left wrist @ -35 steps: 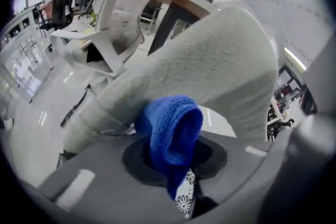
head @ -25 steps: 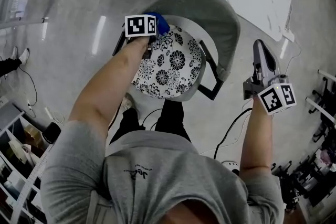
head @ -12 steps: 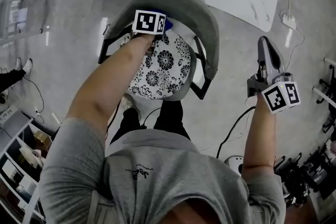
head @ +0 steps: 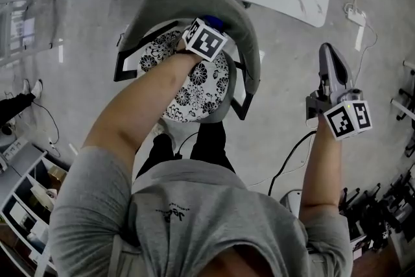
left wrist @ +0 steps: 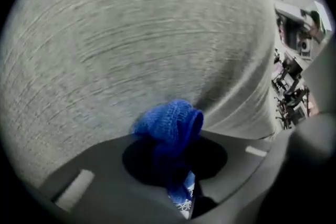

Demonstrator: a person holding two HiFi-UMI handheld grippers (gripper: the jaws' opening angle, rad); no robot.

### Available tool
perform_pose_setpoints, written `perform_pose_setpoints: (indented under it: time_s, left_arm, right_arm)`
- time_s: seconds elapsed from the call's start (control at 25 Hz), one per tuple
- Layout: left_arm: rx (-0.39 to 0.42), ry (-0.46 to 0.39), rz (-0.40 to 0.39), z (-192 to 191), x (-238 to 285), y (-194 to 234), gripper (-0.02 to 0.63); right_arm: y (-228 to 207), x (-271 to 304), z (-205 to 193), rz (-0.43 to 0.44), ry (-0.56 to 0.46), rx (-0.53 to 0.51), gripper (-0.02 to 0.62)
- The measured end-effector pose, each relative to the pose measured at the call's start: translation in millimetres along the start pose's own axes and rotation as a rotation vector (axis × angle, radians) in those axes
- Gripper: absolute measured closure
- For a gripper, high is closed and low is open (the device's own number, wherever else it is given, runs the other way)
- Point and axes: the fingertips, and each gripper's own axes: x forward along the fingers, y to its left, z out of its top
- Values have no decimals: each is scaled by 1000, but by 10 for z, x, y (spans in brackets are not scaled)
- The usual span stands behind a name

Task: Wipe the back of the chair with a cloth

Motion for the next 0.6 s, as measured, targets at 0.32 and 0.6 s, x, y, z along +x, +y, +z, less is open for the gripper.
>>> perform_pose_setpoints:
  time_s: [0.32, 0.6]
  left_arm:
    - [307, 17, -103, -39, 90, -904, 482]
    - [336, -26, -272, -192, -10, -1344, 482]
  right_arm:
    - [36, -79, -2, 2, -16, 2, 592]
    - [241, -74, -29, 9, -2, -16, 592]
